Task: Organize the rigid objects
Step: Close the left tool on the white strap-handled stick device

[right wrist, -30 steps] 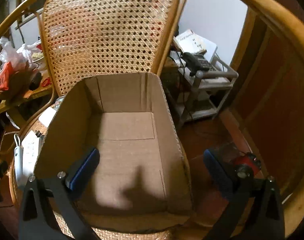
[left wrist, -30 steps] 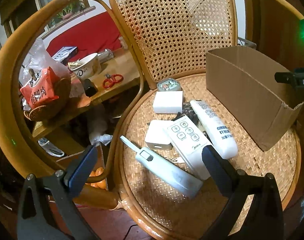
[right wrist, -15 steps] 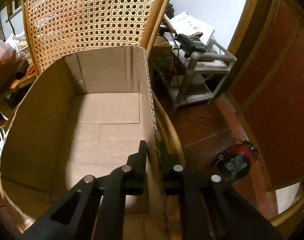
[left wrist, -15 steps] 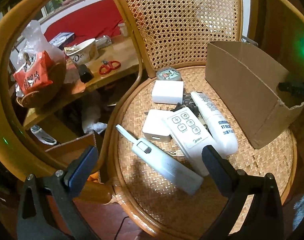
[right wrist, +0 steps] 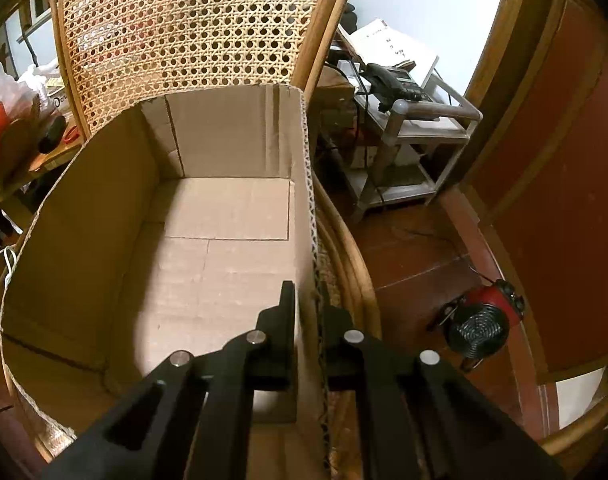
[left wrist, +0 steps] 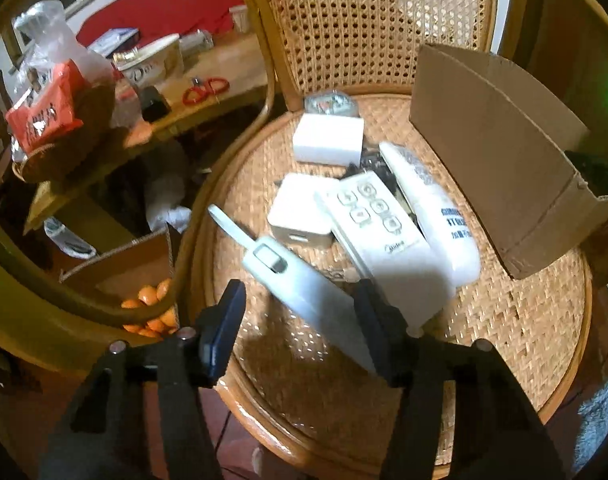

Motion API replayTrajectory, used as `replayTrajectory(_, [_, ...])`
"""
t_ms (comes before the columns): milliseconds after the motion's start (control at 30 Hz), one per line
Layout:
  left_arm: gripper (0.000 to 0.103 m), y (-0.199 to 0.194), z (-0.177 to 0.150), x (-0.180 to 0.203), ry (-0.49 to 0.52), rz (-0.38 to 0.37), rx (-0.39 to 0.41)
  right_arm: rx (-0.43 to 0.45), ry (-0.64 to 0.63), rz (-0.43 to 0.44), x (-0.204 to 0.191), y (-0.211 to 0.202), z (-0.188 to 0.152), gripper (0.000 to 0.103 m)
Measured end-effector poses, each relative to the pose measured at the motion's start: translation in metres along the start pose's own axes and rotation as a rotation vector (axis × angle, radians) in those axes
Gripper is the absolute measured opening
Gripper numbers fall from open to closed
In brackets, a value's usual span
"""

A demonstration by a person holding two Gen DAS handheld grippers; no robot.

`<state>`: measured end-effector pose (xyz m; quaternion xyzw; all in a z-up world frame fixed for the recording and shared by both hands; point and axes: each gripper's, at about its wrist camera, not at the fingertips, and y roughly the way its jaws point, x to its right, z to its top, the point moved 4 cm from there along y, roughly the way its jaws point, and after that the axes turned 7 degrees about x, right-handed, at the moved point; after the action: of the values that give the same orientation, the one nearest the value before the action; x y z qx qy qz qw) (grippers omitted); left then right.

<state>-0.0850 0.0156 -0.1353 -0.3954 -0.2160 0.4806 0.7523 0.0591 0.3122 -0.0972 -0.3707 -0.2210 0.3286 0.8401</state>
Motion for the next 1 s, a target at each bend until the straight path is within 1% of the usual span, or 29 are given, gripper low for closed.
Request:
replayTrajectory(100, [0.055, 0.005, -0.001, -0.001, -0.034, -0.035, -0.020, 0.007, -0.002, -0.007, -0.001, -0.001, 0.000, 0.010])
replayTrajectory(200, [0.055, 0.014, -0.005, -0.002, -0.063, -0.072, -0.064, 0.015, -0.007, -0.010, -0.003, -0.002, 0.000, 0.010])
replayTrajectory(267, [0.056, 0.020, -0.008, -0.004, -0.081, -0.074, -0.093, 0.015, -0.007, -0.010, -0.003, -0.002, 0.000, 0.010])
replayTrajectory(333, [0.056, 0.026, -0.011, -0.003, -0.104, -0.095, -0.117, 0.015, -0.006, -0.010, -0.002, -0.002, -0.001, 0.010])
replayTrajectory(367, [0.056, 0.028, -0.011, -0.003, -0.106, -0.096, -0.117, 0.015, -0.005, -0.011, -0.002, -0.002, -0.001, 0.010])
replayTrajectory(400, [0.056, 0.029, -0.012, 0.000, -0.088, -0.081, -0.120, 0.014, -0.003, -0.011, -0.001, -0.002, 0.000, 0.010])
replayTrajectory(467, [0.056, 0.028, -0.012, 0.007, -0.034, -0.050, -0.100, 0.010, 0.001, -0.009, -0.002, -0.001, 0.000, 0.010])
replayTrajectory(500, [0.056, 0.027, -0.012, 0.007, -0.035, -0.046, -0.096, 0.007, 0.004, -0.006, -0.001, -0.001, 0.000, 0.010])
replayTrajectory(633, [0.056, 0.027, -0.012, 0.006, -0.036, -0.064, -0.098, 0.006, 0.007, -0.004, -0.001, -0.001, 0.000, 0.010])
replayTrajectory(867, [0.046, 0.024, -0.012, 0.005, -0.010, -0.107, -0.098, 0.005, 0.011, 0.000, -0.002, 0.000, 0.000, 0.010])
replayTrajectory(1000, [0.045, 0.022, -0.016, 0.006, 0.007, -0.122, -0.111, 0.004, 0.013, 0.004, -0.003, 0.001, -0.002, 0.010])
